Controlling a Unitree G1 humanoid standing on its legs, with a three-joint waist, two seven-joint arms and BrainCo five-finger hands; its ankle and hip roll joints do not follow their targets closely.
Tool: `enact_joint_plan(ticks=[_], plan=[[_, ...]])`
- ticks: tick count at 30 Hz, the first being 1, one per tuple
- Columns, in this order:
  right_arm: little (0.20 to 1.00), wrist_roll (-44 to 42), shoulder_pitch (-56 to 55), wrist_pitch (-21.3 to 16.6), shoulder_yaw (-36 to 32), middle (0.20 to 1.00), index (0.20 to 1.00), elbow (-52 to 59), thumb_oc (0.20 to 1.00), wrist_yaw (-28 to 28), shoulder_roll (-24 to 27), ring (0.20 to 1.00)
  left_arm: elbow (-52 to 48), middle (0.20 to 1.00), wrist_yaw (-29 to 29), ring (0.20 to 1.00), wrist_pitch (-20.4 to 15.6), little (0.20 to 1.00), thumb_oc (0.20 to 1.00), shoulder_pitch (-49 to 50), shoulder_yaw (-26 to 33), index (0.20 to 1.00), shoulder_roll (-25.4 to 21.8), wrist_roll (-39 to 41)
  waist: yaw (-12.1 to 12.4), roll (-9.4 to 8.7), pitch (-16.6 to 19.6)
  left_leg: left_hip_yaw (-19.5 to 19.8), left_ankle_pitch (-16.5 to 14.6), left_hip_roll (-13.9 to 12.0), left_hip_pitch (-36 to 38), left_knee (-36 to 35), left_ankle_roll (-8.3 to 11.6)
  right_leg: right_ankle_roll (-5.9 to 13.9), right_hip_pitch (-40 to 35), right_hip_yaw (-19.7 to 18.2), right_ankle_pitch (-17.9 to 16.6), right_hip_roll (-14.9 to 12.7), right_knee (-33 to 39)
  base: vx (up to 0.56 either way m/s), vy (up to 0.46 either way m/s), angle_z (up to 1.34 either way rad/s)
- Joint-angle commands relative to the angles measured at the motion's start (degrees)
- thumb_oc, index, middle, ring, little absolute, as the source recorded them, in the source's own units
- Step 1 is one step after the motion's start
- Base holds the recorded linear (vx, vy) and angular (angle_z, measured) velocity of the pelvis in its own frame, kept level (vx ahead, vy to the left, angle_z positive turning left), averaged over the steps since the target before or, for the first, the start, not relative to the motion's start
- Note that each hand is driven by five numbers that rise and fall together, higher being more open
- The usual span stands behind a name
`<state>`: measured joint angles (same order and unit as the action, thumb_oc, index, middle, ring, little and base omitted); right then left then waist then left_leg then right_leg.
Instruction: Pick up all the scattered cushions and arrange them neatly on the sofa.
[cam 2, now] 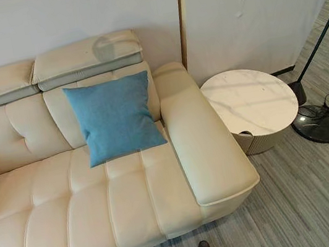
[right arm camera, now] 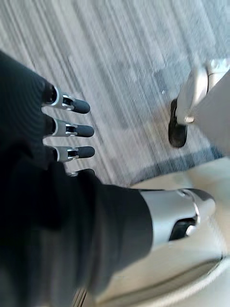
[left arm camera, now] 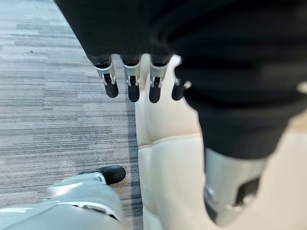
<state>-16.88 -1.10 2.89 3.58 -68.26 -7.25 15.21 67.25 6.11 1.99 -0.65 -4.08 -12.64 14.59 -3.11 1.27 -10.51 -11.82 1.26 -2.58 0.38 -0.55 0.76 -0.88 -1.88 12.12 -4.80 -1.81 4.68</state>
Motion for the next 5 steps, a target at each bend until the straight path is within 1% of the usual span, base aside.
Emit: enact_joint_plan(ticks=[1, 3, 5], plan=[[1.000, 0.72, 3.56, -0.21, -1.30, 1.000, 1.000, -0.98, 1.000, 0.04, -0.02, 1.000, 1.06, 1.000, -0.33, 1.000, 0.12, 1.000, 1.000, -0.44, -0.01, 1.000, -0.10, -2.71, -0.65, -0.26, 1.77, -2.58, -3.89, 0.80, 4.58, -1.81, 1.71, 3.58, -2.46, 2.08, 9.94, 2.38, 0.29, -0.08, 0.054, 0.29], [1.000, 0.53, 3.78, -0.19, -1.37, 1.000, 1.000, -1.13, 1.000, -0.17, -0.15, 1.000, 1.50, 1.000, -0.26, 1.000, 0.32, 1.000, 1.000, -0.56, -0.40, 1.000, 0.06, -3.34, -0.70, 0.11, 2.21, -1.89, -3.45, 1.04, 5.56, -3.99, 1.87, 3.84, -2.26, 2.25, 9.78, 2.48, 0.32, -0.07, 0.065, 0.25], [1.000, 0.65, 3.61, -0.06, -1.36, 1.000, 1.000, -1.79, 1.000, -0.09, -0.33, 1.000, 1.66, 1.000, -0.45, 1.000, 0.36, 1.000, 1.000, -0.42, -0.58, 1.000, 0.13, -3.67, -0.57, 0.26, 2.48, -1.73, -3.54, 1.26, 6.01, -4.45, 1.84, 4.01, -2.31, 2.42, 9.50, 2.29, 0.32, -0.04, 0.084, 0.04]])
